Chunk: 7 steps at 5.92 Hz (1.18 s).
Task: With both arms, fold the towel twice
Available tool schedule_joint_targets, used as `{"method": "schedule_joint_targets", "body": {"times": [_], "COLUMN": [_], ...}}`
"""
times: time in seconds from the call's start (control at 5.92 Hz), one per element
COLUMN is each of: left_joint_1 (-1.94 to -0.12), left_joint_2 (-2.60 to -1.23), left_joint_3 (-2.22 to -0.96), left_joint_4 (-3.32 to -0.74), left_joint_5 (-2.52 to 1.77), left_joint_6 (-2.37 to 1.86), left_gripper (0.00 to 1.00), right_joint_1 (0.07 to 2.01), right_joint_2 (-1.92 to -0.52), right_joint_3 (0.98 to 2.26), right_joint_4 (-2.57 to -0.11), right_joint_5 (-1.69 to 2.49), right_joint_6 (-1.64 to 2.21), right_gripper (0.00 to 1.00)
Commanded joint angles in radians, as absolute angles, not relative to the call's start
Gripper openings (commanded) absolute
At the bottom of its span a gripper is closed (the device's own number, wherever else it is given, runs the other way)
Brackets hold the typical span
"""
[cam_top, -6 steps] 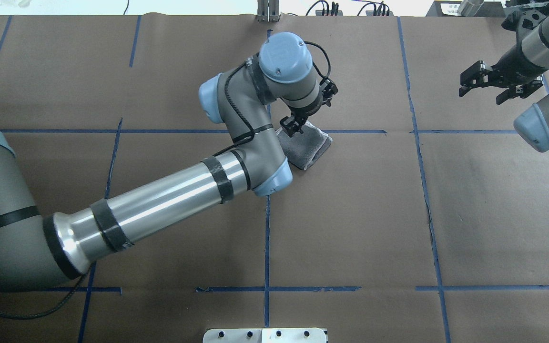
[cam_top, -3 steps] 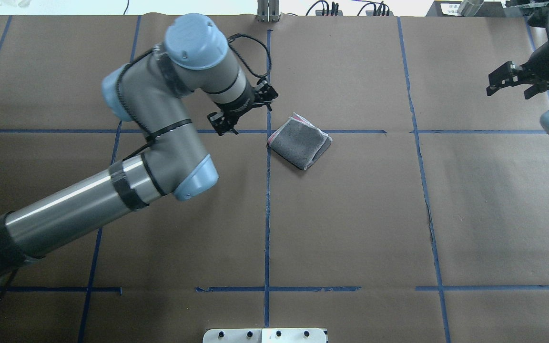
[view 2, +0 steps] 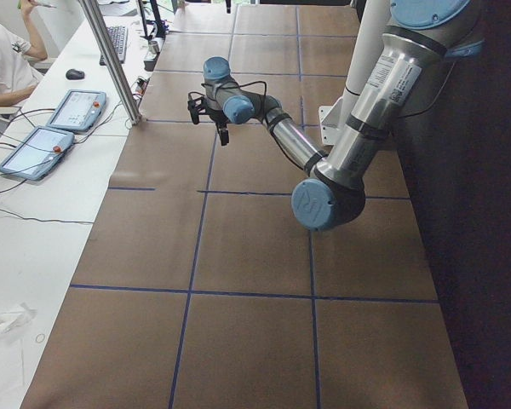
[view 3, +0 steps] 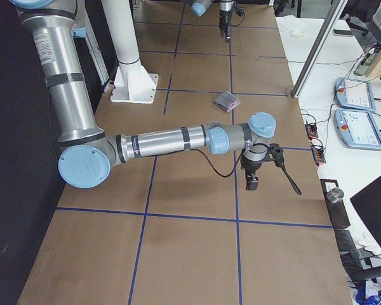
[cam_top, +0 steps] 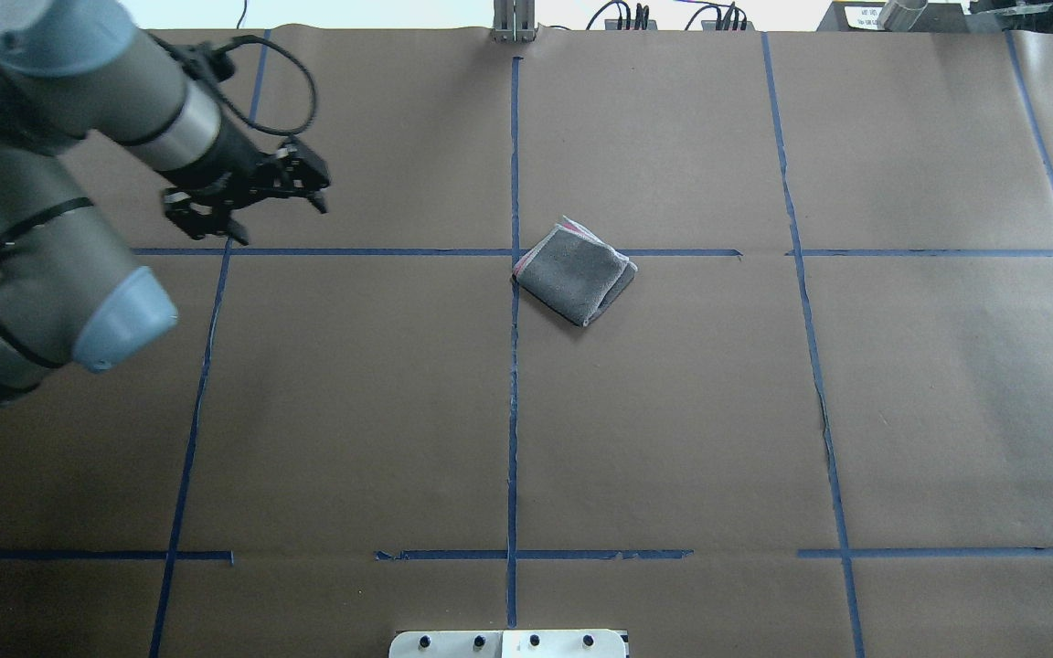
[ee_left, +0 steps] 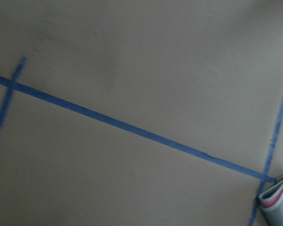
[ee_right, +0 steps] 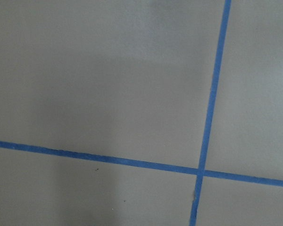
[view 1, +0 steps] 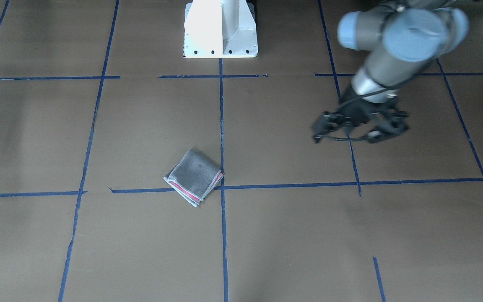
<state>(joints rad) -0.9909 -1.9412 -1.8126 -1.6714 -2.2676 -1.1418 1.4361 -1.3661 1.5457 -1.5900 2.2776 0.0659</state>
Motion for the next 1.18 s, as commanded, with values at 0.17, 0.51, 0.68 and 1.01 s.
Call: {"method": "schedule_joint_targets", "body": {"times": [0.17, 0.51, 0.68, 1.01], "left_joint_1": [-1.367, -1.57, -1.591, -1.592], "left_joint_2": [-1.671, -1.667, -1.667, -1.628], "left_joint_3": [-1.76, -1.551, -1.492, -1.48], "left_joint_4": [-1.534, -1.416, -1.413, -1.417], "left_joint_5": [-2.408, -2.408, -2.405, -2.407], "left_joint_6": [-0.386, 0.087, 0.168, 0.176], "left_gripper": [1.0, 1.0, 1.0, 1.0], "right_joint_1": [1.468, 1.477, 1.498, 1.557], "right_joint_2": [-1.43, -1.495, -1.543, -1.598], "right_joint_3": [1.569, 1.551, 1.551, 1.545], "right_joint_4": [-1.601, -1.6, -1.583, -1.488], "right_joint_5": [2.356, 2.373, 2.447, 2.47], "right_joint_6": [0.037, 0.034, 0.023, 0.02], "right_gripper": [1.0, 1.0, 1.0, 1.0]}}
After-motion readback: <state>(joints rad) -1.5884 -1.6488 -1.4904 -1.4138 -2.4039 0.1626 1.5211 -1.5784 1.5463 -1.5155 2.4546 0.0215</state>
